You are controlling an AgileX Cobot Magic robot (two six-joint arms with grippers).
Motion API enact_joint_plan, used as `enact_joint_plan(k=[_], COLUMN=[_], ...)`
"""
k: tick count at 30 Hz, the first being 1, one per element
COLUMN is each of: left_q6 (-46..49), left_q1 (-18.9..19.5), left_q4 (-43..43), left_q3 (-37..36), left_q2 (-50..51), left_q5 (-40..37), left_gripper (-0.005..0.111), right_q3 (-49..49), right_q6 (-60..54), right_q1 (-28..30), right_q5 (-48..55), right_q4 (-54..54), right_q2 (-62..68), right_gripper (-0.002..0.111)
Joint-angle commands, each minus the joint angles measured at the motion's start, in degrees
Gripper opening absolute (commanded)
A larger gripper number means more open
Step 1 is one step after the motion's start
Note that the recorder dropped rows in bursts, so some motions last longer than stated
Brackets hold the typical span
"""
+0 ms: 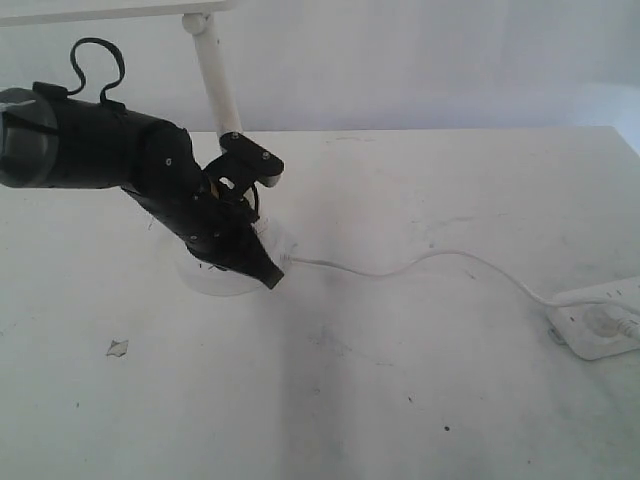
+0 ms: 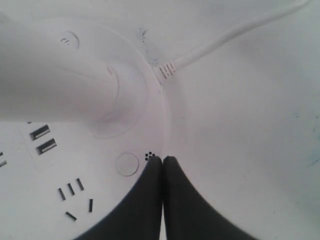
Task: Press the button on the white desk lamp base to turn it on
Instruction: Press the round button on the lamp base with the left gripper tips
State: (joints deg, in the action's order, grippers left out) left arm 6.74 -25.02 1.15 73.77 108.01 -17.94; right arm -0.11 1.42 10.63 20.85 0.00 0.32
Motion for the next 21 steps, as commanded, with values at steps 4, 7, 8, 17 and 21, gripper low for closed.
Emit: enact_joint_plan(k=[4, 7, 8, 17, 21], left_q6=[-0.7, -1.4, -2.0, -14.1, -15.0], left_q1=[-0.2, -0.2, -0.2, -0.2, -0.2], left_q4=[1.5, 3.3, 4.3, 16.9, 16.9], left_q3=[0.3, 0.3, 0.3, 0.3, 0.3], left_q2=[1.2, 1.2, 1.2, 1.2, 1.3], left_q5=[0.3, 0.4, 0.4, 0.6, 1.8], left_gripper=[0.0, 0.0, 0.0, 0.0, 0.0], right_q3=[0.1, 0.1, 0.1, 0.1, 0.1], right_q6=[0.1, 0.1, 0.1, 0.1, 0.1], right_q1=[-0.3, -0.3, -0.3, -0.3, -0.3], right_q5=[-0.8, -0.8, -0.8, -0.8, -0.8], right_q4=[0.0, 0.0, 0.0, 0.0, 0.0], right_q2=[-0.3, -0.3, -0.3, -0.3, -0.3], right_gripper=[0.0, 0.0, 0.0, 0.0, 0.0])
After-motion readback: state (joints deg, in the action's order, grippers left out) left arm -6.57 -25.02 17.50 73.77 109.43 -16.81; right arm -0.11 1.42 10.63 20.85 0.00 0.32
